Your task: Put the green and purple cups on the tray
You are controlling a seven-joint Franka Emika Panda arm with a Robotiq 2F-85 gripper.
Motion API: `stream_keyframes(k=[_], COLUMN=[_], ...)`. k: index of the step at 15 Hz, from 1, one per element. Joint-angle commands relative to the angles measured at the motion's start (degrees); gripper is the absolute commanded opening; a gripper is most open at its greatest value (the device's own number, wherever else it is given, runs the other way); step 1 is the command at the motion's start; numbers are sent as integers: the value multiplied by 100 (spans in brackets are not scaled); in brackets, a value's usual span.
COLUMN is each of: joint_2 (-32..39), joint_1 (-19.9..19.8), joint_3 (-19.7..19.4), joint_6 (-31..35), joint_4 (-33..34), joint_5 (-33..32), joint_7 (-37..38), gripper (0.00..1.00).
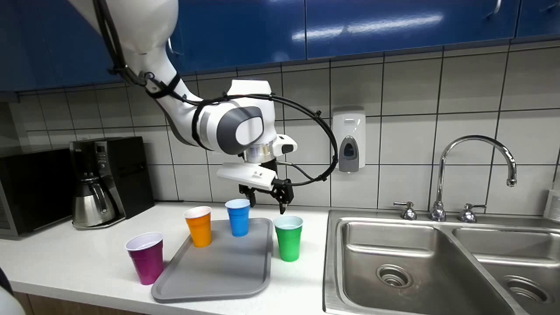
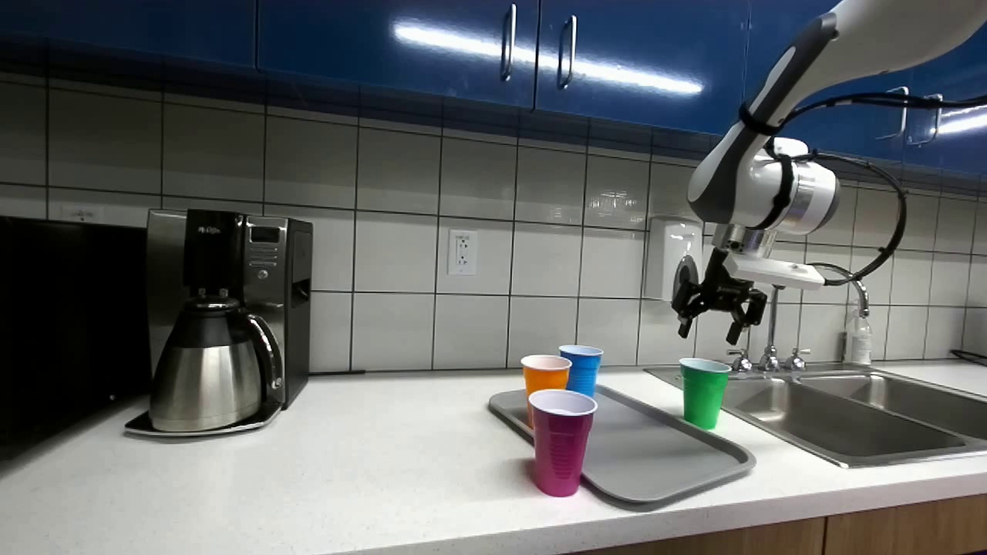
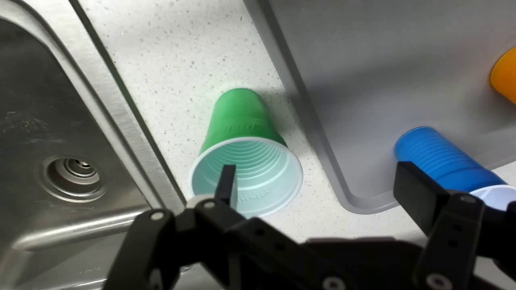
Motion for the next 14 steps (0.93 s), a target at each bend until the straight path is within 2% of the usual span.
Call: stream_keyframes(k=[1,7,14], joint_2=[526,1248,1786], joint_1=[-119,-148,-134], joint_3=[215,336,318], joint_6=[26,-13,-37], joint_4=[525,1102,1468], joint_5=[-4,-231,-583], joint_7=[301,750,1111], gripper=[100,100,100])
